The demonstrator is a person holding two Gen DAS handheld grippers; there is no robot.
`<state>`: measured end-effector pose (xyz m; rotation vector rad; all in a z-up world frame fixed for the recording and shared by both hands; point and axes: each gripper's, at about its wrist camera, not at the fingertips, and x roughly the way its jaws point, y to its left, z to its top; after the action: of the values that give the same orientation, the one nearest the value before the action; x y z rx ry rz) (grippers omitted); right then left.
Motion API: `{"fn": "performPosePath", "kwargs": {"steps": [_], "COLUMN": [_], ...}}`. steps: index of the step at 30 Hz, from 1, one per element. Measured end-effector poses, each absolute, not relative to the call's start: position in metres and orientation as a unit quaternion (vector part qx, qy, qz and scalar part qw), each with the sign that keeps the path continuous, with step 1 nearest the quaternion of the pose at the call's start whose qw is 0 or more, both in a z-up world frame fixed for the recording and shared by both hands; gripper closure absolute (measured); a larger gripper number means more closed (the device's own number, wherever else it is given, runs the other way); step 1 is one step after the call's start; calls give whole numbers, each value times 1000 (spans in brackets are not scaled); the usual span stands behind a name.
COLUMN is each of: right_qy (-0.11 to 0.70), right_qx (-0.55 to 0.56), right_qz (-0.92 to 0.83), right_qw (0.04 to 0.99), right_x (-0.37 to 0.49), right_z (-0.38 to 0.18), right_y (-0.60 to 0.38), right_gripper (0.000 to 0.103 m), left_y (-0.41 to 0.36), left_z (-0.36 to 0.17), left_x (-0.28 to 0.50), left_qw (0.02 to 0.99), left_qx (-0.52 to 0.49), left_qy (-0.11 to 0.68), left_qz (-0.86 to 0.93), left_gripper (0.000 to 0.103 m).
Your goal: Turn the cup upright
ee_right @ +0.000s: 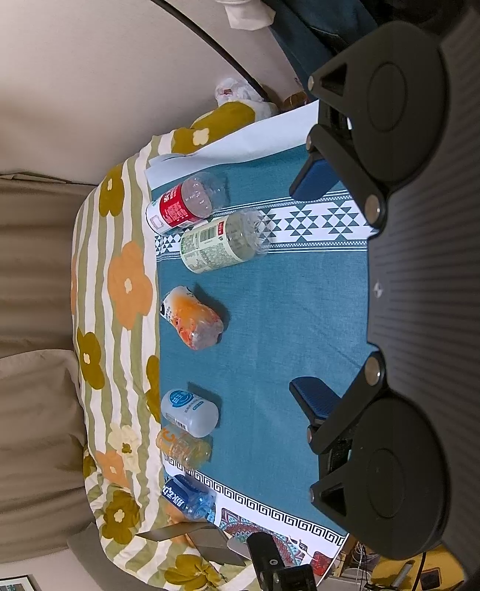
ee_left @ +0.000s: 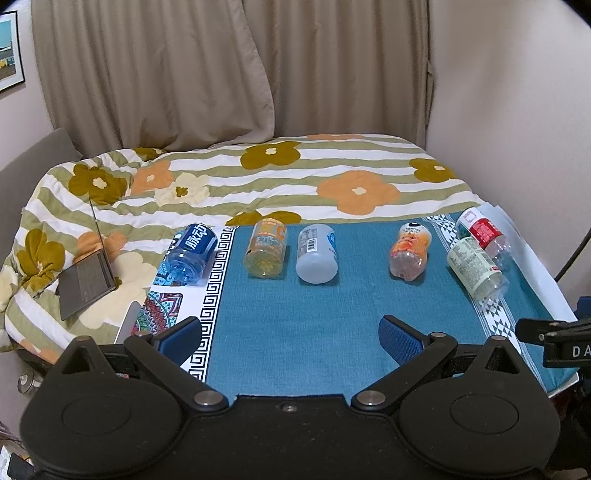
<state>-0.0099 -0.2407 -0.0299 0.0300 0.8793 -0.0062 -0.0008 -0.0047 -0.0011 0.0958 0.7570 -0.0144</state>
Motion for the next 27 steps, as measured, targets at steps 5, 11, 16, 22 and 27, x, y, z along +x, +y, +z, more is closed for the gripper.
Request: {"fn": "performPosePath", "kwargs": {"steps": [5, 11, 16, 22, 27], "right_qy": [423, 427, 435, 446, 450], "right_qx": [16, 1, 1, 15, 60], "right_qz": [24, 51, 54, 30, 3], "right_qw": [906, 903, 899, 895, 891], "right_x": [-2, 18, 38, 66, 87], "right_z": [-27, -25, -29, -33, -39], "right_y": [-248, -247, -238, -219, -209], "right_gripper": [0, 0, 0, 0, 0], "left_y": [-6, 0, 11, 30, 43], "left_z": [3, 14, 22, 13, -4], "left_x": [1, 21, 56, 117, 170], "left_qw": [932, 933, 930, 918, 902], "left_qx": [45, 42, 50, 50, 47], "left_qy": [359, 357, 363, 394, 428], "left_qz": [11, 28, 21, -12, -46], "left_gripper": [0, 0, 0, 0, 0]}}
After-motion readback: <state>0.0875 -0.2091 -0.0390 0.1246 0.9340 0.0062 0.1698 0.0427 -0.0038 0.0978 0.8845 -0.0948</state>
